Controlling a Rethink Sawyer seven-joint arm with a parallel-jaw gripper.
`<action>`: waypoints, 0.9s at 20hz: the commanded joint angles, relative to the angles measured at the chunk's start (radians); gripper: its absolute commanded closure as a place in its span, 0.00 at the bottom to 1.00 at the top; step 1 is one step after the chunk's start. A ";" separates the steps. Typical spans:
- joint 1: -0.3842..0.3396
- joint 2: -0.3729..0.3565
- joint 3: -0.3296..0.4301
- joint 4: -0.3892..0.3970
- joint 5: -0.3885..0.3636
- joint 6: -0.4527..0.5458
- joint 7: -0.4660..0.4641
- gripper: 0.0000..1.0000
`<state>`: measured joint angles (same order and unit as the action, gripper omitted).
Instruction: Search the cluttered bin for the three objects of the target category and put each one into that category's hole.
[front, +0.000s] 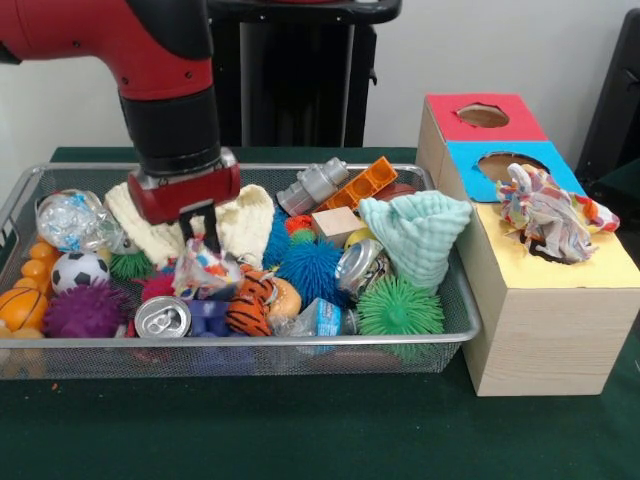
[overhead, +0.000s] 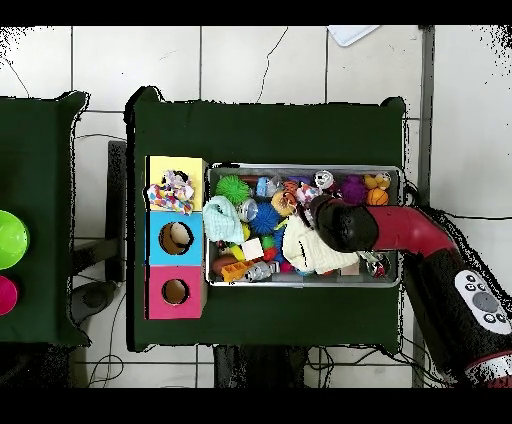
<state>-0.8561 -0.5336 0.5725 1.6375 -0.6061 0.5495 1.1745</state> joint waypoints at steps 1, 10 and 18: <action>0.005 -0.189 0.149 0.155 0.143 0.163 -0.032 1.00; 0.139 -0.304 0.088 0.073 0.223 0.247 0.099 1.00; 0.238 -0.368 0.031 0.018 0.316 0.339 0.163 1.00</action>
<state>-0.6560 -0.8406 0.6365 1.6941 -0.3548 0.7320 1.1745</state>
